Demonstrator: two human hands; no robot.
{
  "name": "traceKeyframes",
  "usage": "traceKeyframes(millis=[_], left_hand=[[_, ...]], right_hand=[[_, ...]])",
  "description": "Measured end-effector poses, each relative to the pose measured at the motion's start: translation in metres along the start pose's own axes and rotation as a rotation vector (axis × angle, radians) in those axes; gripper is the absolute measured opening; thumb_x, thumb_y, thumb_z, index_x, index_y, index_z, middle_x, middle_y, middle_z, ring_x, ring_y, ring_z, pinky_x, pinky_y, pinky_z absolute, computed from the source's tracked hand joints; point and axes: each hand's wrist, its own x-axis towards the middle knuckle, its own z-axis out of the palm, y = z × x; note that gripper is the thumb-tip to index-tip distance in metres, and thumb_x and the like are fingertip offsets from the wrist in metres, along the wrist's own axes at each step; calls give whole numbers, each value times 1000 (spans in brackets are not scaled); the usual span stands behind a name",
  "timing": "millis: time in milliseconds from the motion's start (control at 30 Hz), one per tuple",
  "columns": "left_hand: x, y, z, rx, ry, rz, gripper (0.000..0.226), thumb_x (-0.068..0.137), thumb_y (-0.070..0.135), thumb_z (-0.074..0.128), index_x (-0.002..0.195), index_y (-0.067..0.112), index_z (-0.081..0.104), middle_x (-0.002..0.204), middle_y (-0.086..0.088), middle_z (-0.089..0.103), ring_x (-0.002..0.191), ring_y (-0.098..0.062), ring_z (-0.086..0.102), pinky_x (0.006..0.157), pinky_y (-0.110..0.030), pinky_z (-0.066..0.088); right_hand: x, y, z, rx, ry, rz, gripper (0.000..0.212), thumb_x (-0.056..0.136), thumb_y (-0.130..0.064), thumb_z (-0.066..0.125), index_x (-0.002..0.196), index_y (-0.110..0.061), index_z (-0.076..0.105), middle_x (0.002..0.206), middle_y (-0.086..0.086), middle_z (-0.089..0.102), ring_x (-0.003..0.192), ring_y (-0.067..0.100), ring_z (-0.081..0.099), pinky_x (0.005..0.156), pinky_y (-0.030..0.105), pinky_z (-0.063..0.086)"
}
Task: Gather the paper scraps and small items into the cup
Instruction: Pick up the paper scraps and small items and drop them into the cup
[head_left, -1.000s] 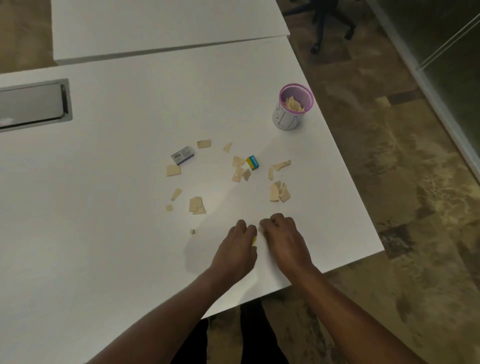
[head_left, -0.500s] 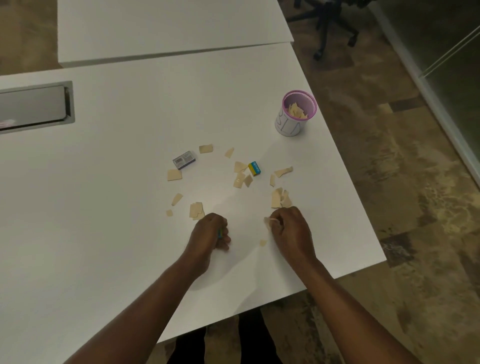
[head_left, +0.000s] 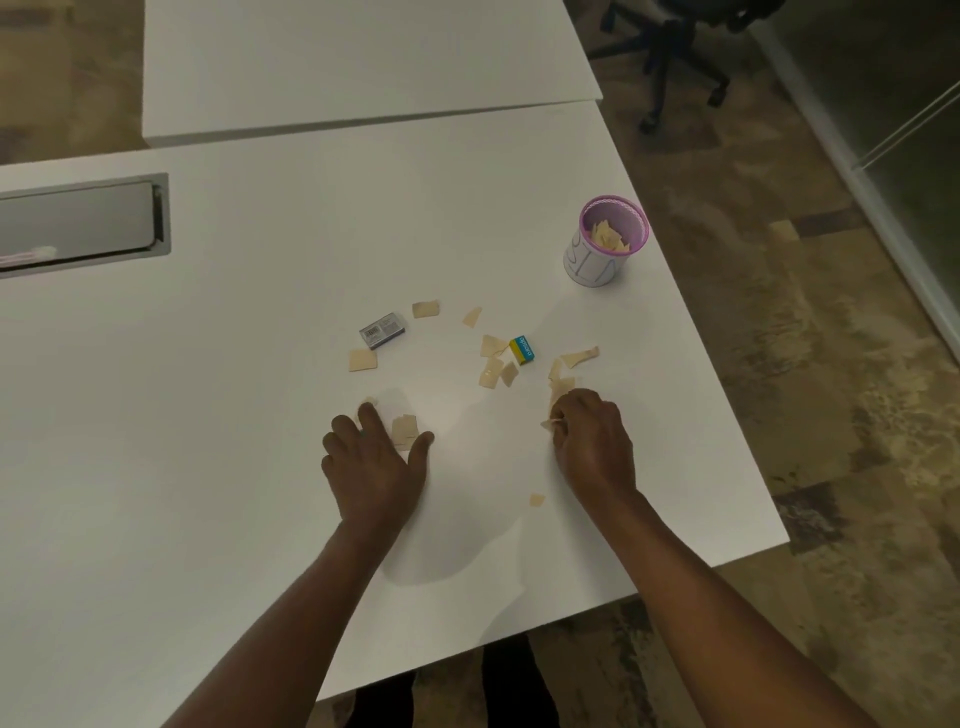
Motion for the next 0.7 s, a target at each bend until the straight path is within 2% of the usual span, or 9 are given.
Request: traceKeyframes(millis=[200,300,533,633,700], left_hand=[[9,-1,6,-34,-40,85,49,85,34,71,110,-3,51,95,-22,51,80,-38,52,59,-42,46],[13,-5,10,-6,-10,187,35,85,19,70,104,-4,51,89,-22,50,71,-36,51,51,-36,38],[21,-5,9,-72,-4,257,18,86,6,61,97,-4,51,84,-21,51,66,-35,52,46,-34,37],[24,-5,7,-93,-32,260,18,82,-1,63,95,-4,51,82,-21,51,65,-35,53,45,-35,37],[26,-3,7,-94,-60,237,18,80,-3,64,94,-4,52,82,-20,51,65,-35,53,46,-33,34]], right_hand=[[2,-5,3,-36,-12,-29,12,84,-2,70,90,-11,67,92,7,63,82,31,55,54,31,39],[5,-6,3,-31,-44,-25,9,85,-2,66,88,-10,64,90,8,62,82,32,53,55,31,38],[4,-9,-2,29,-100,-19,9,90,-4,56,87,-12,54,85,7,58,84,30,49,59,33,35],[4,-11,-4,78,-119,15,14,89,-7,58,100,-14,55,89,2,58,90,28,49,64,34,40],[4,-12,-5,103,-131,37,33,90,-10,61,122,-19,54,95,1,61,96,26,50,68,33,42]])
